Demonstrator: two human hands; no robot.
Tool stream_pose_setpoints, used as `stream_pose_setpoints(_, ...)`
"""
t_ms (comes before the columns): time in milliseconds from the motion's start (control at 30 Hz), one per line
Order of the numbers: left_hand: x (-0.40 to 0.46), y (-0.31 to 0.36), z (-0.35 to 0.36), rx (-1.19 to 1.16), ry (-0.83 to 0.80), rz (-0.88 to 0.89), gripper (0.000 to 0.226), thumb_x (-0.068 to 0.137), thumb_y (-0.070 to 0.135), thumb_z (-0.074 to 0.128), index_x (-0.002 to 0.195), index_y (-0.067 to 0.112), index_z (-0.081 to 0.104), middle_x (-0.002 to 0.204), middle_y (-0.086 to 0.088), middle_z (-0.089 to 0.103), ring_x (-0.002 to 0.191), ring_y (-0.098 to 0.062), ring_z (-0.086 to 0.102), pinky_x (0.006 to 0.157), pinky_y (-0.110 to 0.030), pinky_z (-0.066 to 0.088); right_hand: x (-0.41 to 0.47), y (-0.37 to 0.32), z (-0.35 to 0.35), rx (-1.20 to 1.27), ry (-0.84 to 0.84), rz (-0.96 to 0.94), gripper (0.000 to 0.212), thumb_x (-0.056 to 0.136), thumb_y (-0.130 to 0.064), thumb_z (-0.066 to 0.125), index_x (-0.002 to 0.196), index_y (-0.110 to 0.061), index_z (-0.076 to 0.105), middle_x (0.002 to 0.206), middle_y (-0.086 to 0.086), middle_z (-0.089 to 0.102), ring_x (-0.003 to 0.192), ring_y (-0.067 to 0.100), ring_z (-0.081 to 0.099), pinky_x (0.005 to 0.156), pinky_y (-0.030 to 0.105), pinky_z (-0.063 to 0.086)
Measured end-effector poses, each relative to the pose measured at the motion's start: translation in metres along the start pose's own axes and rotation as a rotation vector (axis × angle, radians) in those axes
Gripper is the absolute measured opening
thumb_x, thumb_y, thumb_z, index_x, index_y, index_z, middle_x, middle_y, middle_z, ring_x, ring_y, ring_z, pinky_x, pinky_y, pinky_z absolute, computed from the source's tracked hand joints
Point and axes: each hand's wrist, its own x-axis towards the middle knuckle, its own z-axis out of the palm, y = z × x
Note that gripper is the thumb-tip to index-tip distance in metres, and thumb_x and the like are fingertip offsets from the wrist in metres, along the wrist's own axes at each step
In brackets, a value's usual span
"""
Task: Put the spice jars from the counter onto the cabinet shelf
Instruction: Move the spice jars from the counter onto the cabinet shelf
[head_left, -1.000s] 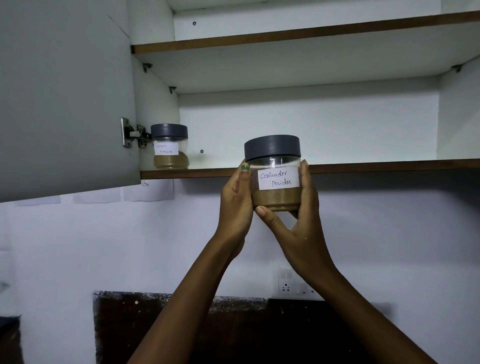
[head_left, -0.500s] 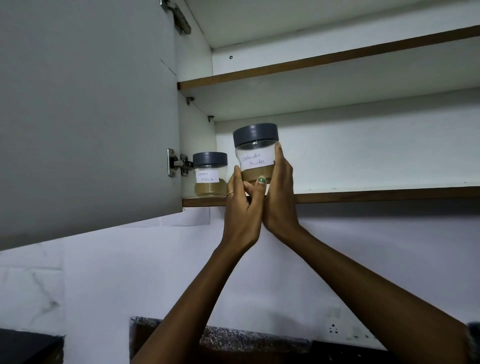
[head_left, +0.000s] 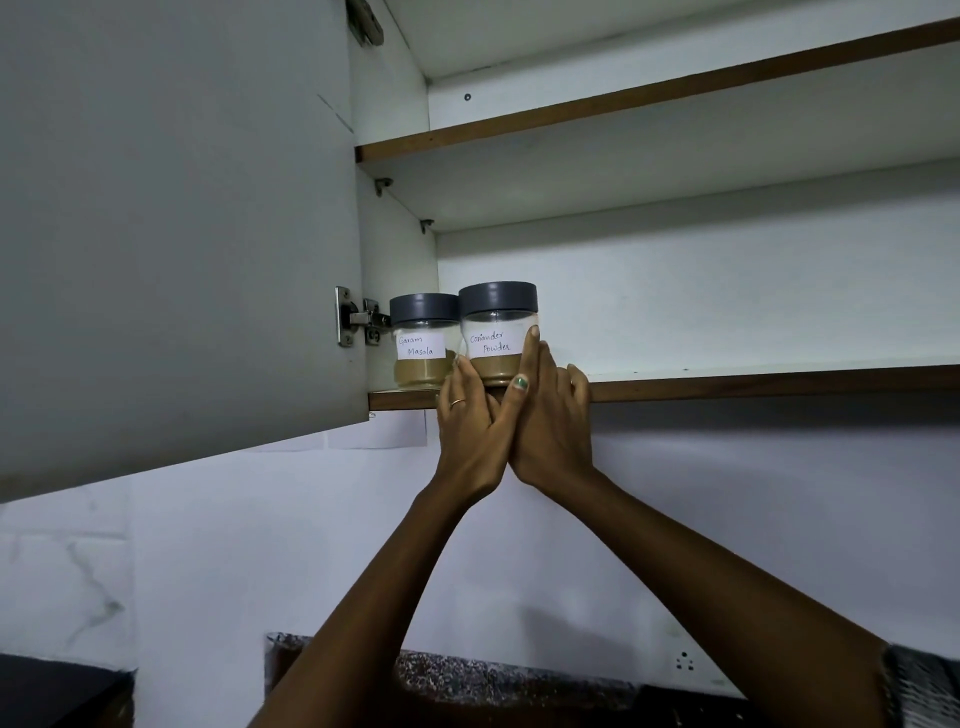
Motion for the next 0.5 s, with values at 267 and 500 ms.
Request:
stream_pose_setpoints(267,0.009,-0.006,0.013,0.134,0.089,-0.006,0.077,0.095,0.054,0.03,0.151,0.016,-0.007,0.16,-0.005,0.004,0.147,-0.021,-0.003,0.12,-0.041,0.006,-0.003,0.003,-0.003,-0.108,-0.044,-0.052,0.089,0.092,-0.042,0.048,0.148,-0.004,-0.009,0.157,0.012,0.015,0.134,0.024,0.031,0.115,0.036,0.012)
stream_pose_setpoints(500,0.002,-0.008,0.013,0.124,0.133,0.109,0.071,0.098,0.051,0.026,0.151,0.017,-0.006,0.161,-0.004,-0.005,0.148,-0.017,-0.006,0.121,-0.041,0.003,-0.005,0.005,-0.012,-0.125,-0.051,-0.081,0.077,0.096,-0.047,0.033,0.149,-0.006,-0.004,0.159,0.014,0.002,0.141,0.025,0.022,0.116,0.038,0.01)
